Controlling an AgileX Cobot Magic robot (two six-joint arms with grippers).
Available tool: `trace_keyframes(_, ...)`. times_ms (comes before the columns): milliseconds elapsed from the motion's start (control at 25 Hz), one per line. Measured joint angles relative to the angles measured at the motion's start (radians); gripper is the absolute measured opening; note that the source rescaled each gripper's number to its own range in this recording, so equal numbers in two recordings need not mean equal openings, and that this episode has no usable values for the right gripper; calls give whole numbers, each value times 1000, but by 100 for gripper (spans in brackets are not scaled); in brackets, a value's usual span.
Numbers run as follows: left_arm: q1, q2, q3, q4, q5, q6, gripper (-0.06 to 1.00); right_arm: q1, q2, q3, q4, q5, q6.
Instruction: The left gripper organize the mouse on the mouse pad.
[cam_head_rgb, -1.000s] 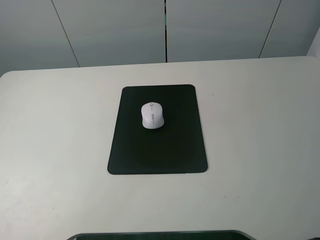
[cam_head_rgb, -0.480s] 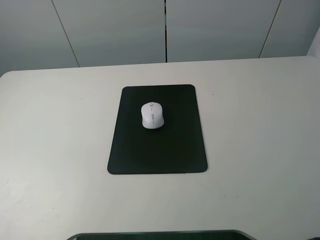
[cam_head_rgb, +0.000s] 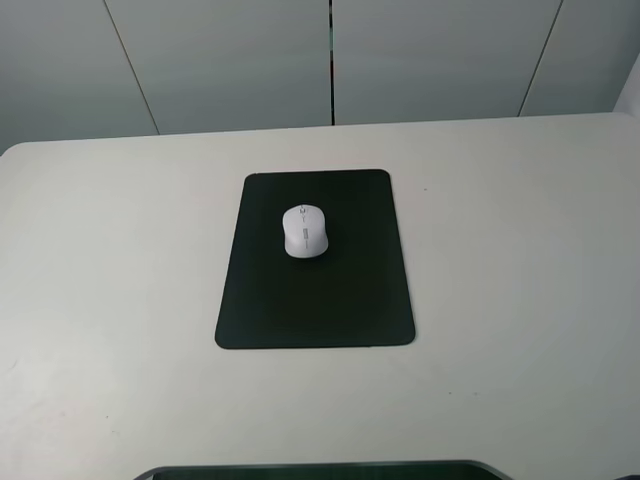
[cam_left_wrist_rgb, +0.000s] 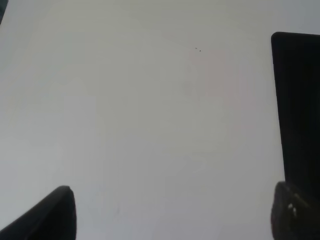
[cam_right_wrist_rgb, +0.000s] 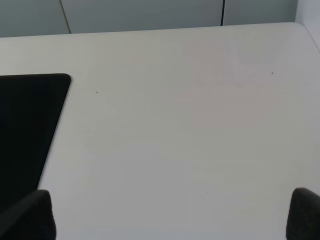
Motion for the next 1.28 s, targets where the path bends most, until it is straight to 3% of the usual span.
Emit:
trace_keyframes(320,0,-230,131,-4,-44,2,100,0,0,0,0,0,0)
trace_keyframes(800,6,-439,325,-75,-123,2,100,0,0,0,0,0,0)
trace_keyframes(1280,218,-458,334,-128,-136,93,100,0,0,0,0,0,0)
